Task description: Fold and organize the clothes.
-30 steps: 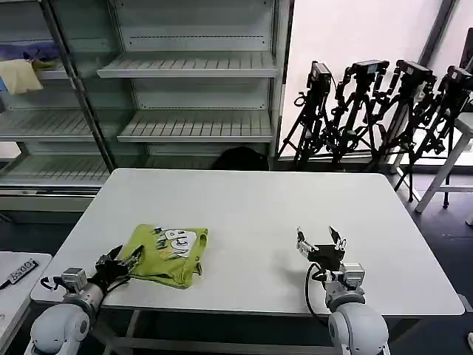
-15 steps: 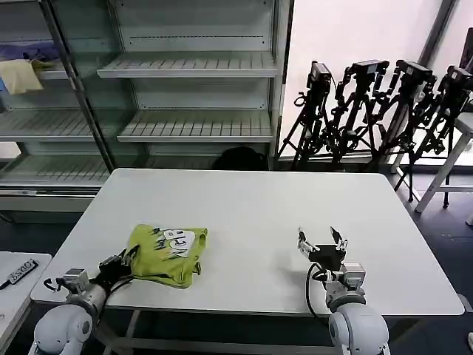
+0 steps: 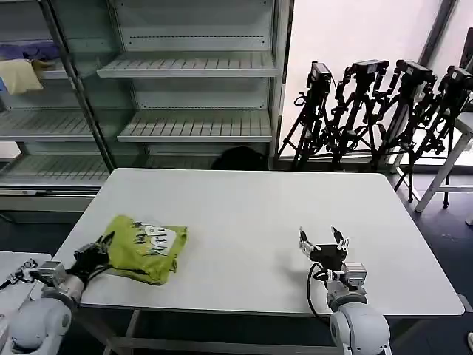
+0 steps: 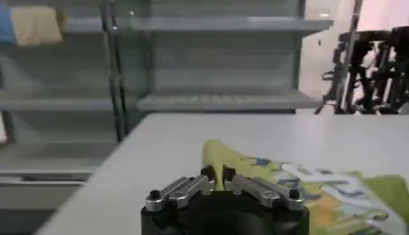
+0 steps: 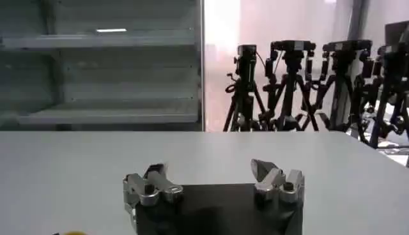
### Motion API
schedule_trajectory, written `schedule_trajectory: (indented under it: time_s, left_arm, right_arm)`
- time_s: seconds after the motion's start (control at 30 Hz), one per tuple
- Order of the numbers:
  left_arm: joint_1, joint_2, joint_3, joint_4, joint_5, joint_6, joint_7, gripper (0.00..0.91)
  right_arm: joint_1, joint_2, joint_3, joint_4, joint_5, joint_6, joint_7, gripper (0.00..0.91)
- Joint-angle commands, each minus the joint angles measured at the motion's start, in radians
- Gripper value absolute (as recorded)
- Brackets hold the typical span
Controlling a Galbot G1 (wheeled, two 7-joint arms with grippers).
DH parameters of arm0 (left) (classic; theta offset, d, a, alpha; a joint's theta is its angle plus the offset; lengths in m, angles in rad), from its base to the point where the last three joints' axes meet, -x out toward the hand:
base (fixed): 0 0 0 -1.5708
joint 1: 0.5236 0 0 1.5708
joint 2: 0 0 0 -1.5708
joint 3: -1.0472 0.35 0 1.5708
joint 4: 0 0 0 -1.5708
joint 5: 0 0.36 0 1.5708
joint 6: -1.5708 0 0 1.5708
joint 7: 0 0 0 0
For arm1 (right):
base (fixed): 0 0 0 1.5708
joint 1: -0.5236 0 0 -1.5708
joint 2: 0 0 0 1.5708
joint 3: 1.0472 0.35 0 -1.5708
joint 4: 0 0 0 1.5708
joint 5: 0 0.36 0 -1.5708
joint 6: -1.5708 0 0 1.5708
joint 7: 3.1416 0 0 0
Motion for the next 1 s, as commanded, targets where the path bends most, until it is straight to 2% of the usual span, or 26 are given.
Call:
schedule_trajectory:
  time_s: [0.03, 0.1, 0.23, 0.4, 0.53, 0.7, 0.8, 1.0]
  left_arm:
    - [-0.045, 0.183, -0.225, -0.021, 0.05, 0.002, 0.008, 0.0]
    - [-0.059, 0.219, -0.229, -0.042, 0.084, 0.0, 0.025, 0.0]
    - [-0.054, 0.226, -0.179, -0.109, 0.173, -0.018, 0.061, 0.0]
    - [0.029, 0.115, 0.046, -0.224, 0.314, -0.022, 0.064, 0.0]
    - [0.073, 0.008, 0.25, -0.246, 0.45, -0.068, 0.046, 0.0]
    - [0.033, -0.106, 0.516, -0.229, 0.525, -0.081, -0.046, 0.0]
    - [-0.026, -0.16, 0.591, -0.221, 0.455, -0.042, -0.097, 0.0]
    - [-0.087, -0.188, 0.669, -0.169, 0.396, -0.011, -0.148, 0.0]
  right_arm:
    - [0.002, -0.003, 0.002, -0.003, 0.005, 0.002, -0.001, 0.907]
    - [0.002, -0.003, 0.001, -0.004, 0.006, 0.005, -0.001, 0.907]
    - [-0.002, 0.001, 0.0, -0.006, 0.006, 0.01, -0.002, 0.907]
    - [-0.021, -0.002, 0.012, -0.009, 0.002, 0.028, -0.006, 0.907]
    - [-0.038, -0.009, 0.026, -0.019, 0.003, 0.041, -0.006, 0.907]
    - [-0.04, -0.004, 0.028, -0.023, 0.003, 0.041, -0.003, 0.907]
    - [-0.038, -0.003, 0.028, -0.022, 0.002, 0.04, -0.002, 0.907]
    - [-0.037, -0.003, 0.031, -0.017, -0.001, 0.035, 0.0, 0.907]
